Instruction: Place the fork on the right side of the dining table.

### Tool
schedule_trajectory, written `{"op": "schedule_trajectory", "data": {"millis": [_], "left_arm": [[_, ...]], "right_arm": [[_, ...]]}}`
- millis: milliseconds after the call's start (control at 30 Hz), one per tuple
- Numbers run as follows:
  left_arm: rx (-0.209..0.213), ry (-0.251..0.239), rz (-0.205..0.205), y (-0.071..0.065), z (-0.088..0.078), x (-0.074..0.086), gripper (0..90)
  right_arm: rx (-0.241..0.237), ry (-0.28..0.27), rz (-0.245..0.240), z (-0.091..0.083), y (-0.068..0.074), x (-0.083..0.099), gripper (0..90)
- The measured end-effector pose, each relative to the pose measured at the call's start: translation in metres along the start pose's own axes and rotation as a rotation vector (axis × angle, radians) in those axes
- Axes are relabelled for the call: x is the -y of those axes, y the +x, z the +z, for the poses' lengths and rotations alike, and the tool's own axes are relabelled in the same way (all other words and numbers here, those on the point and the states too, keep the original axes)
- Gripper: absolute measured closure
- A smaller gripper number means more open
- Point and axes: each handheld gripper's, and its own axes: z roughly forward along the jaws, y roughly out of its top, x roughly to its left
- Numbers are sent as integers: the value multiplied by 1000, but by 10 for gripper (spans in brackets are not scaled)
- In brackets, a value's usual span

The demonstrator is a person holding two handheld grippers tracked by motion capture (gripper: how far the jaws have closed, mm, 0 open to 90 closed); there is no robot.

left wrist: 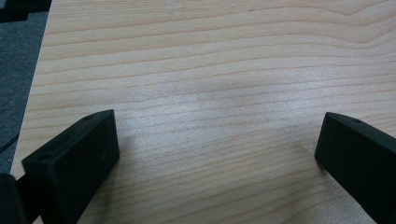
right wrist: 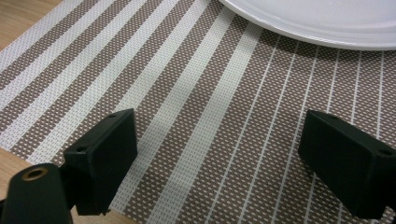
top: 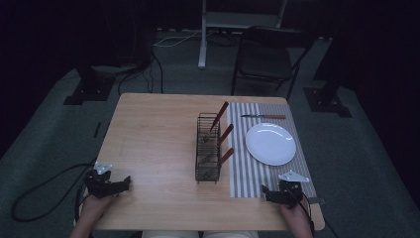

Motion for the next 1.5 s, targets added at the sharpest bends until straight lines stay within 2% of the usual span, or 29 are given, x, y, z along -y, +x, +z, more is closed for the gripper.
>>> {"op": "schedule_trajectory", "data": {"millis": [300, 400, 600, 800, 833, 1100, 1133, 1233, 1333, 1500], "left_arm": [[2, 0, 2, 0, -1, 1, 1], [5, -1, 4, 0, -1, 1, 1], [5, -1, 3, 0, -1, 1, 1], [5, -1, 4, 0, -1, 1, 1], [5, -1, 4, 0, -1, 1, 1], [5, -1, 4, 0, -1, 1, 1], [5, -1, 4, 0, -1, 1, 1], [5, -1, 4, 0, -1, 1, 1], [7, 1, 7, 1, -1, 1, 1], [7, 0, 7, 1, -1, 1, 1]], "right_arm": [[-12, 63, -14, 0, -1, -7, 113], [-29, 97, -37, 0, -3, -11, 112], [-31, 119, -40, 1, -3, -14, 112], [-30, 121, -38, -1, -1, -14, 120], [-58, 117, -35, -3, 1, -14, 132], [-110, 99, -48, -10, 12, -21, 142], [-134, 101, -59, -11, 15, -24, 142], [-142, 96, -73, -13, 20, -27, 143], [-174, 71, -84, -17, 28, -34, 151], [-201, 55, -98, -23, 35, -41, 151]]}}
